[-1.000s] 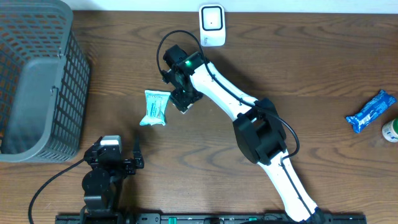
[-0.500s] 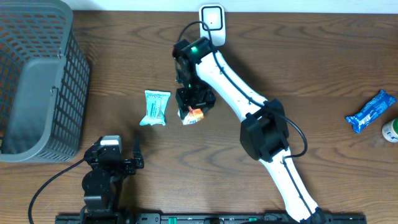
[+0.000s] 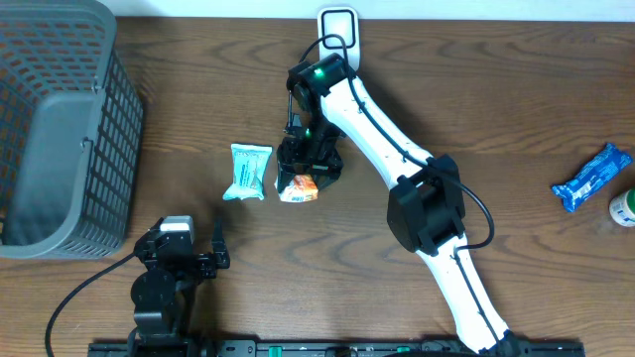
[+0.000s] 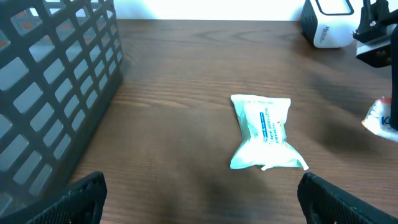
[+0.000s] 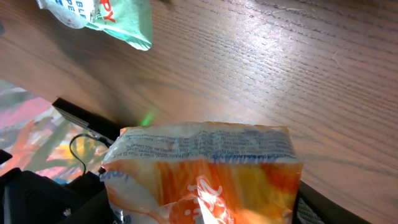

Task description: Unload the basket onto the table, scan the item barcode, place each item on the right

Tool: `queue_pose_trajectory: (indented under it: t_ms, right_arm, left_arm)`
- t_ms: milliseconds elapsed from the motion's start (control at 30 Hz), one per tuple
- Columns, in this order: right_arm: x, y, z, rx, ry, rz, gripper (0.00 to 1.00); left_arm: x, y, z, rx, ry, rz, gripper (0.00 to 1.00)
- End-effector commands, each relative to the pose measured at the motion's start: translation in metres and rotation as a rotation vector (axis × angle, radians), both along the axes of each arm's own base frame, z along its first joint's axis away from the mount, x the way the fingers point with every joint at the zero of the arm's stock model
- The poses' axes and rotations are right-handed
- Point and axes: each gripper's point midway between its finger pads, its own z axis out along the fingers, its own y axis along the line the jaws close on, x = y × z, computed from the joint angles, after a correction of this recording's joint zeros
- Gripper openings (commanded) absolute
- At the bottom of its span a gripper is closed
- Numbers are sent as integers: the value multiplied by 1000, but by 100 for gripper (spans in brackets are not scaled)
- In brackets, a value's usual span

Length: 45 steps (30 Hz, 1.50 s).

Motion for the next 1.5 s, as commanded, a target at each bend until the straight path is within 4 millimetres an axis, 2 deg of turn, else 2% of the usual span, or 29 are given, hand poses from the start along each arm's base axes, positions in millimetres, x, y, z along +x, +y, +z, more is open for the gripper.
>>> queue_pose_trajectory:
  t_ms: [0,133,267,333,467,633,667,767,800,900,967,1100,1133,1267,1367,1467]
  right_arm:
    - [0,4,-1,20,-32,46,64]
    - [5,-10,-10,-68,-96,91,51]
    - [13,-18,-13,-109,-138,100,52]
    - [21,-20,-9,-98,-156,85,49]
    - [53,-29,12,-54,-244,22,42]
    - [121,-47,46,-34,-514,-60,42]
    - [157,-55,65,-34,-671,-103,41]
    - [213,-71,98,-71,-926,-182,41]
    - [242,-80,114,-104,-1063,-234,43]
    - [284,-95,135,-192,-1261,-327,46]
    - [303,-102,141,-239,-1348,-378,46]
    - [328,-100,132,-247,-1433,-432,45]
    - [338,-98,120,-242,-1464,-452,45]
    - [359,-95,92,-215,-1542,-485,45]
    - [366,-92,74,-183,-1591,-512,45]
    - [366,-88,56,-169,-1607,-518,45]
  left_arm:
    - [-1,3,-11,19,25,13,98]
    - [-1,3,-11,18,25,13,98]
    - [-1,3,-11,19,25,13,98]
    - [-1,3,-11,18,25,13,98]
    - [-1,3,-11,18,25,13,98]
    - [-1,3,-11,18,25,13,98]
    - [-1,3,-11,19,25,13,98]
    - [-1,3,-11,18,25,13,98]
    - [-1,3,-11,18,25,13,98]
    - [-1,3,-11,18,25,13,98]
    - [-1,3,-11,18,25,13,98]
    - [-1,3,-11,19,25,13,98]
    - [-1,3,-11,18,25,13,98]
    - [-1,3,-11,18,25,13,97]
    - [-1,3,-11,18,25,13,98]
    - [-1,3,-11,18,25,13,98]
